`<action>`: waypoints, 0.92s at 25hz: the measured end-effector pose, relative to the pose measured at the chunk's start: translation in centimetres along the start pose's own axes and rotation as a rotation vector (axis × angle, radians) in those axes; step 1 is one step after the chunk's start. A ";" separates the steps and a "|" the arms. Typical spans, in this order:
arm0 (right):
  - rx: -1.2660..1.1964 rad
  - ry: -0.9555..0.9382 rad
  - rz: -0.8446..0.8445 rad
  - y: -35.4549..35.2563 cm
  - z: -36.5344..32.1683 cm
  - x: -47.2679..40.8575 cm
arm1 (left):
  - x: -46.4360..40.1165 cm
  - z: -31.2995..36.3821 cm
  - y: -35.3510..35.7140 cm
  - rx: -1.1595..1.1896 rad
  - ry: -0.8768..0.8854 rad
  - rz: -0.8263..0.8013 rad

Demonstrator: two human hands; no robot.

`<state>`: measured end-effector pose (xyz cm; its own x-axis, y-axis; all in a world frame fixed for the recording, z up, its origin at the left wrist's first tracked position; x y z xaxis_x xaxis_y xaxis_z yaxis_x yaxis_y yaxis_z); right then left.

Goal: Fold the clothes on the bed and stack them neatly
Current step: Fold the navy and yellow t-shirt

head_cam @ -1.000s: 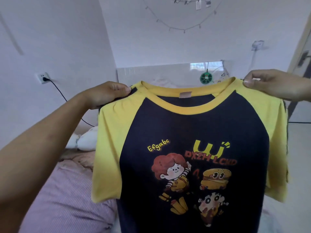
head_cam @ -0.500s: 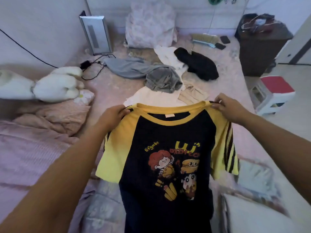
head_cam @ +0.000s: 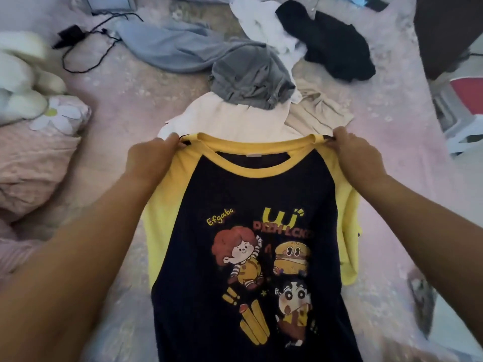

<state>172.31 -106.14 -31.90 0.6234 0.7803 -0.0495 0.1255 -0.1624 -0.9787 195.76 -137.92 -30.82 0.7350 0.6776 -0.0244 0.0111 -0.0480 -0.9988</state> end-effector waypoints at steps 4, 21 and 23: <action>0.183 -0.070 -0.021 5.2 1.0 -6.9 | -6.8 0.1 6.1 -0.171 0.040 -0.009; -0.003 -0.205 -0.296 25.1 -2.0 4.8 | 12.0 13.2 25.2 0.187 0.263 -0.153; 0.007 -0.188 -0.327 25.3 -1.2 4.3 | 11.6 13.1 25.6 0.181 0.267 -0.152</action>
<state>179.04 -107.62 -56.68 0.3980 0.8878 0.2311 0.2893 0.1176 -0.9500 195.70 -121.67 -57.22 0.8858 0.4500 0.1132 0.0311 0.1858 -0.9821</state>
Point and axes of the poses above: each hand's wrist, its own x-axis away from the middle knuckle, its own y-axis out of the palm, z = x × y, the point moved 7 cm from there along -x, towards the middle knuckle, and after that the axes turned 10 degrees about -y, right-handed, at the moved point
